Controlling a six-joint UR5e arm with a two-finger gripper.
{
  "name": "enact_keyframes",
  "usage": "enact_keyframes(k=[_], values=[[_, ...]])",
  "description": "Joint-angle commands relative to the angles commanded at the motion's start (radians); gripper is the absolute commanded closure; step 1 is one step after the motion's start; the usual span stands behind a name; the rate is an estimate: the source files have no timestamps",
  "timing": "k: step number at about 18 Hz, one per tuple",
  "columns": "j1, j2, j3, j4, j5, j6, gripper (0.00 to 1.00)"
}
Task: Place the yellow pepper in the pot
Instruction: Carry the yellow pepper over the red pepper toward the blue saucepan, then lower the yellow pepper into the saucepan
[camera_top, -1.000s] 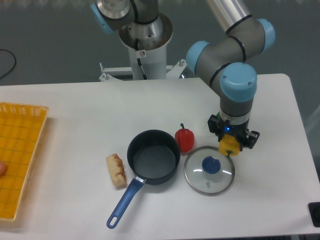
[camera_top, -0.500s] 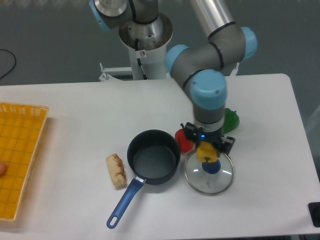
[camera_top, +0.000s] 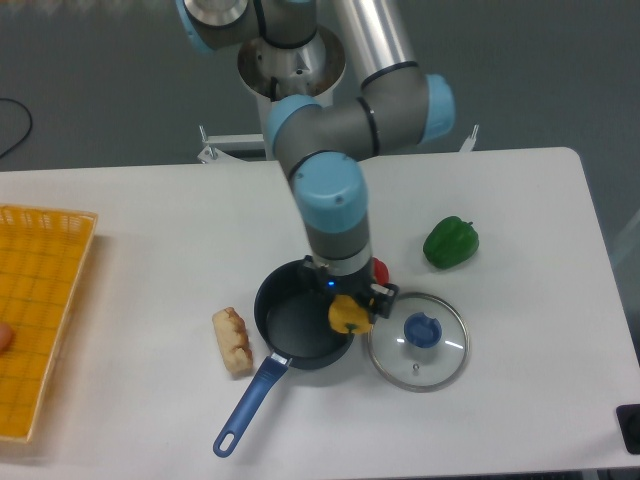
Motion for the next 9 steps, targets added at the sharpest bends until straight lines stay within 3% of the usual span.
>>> enact_keyframes(k=[9], values=[[-0.057,-0.012,-0.021,0.006,0.054,-0.049,0.39]])
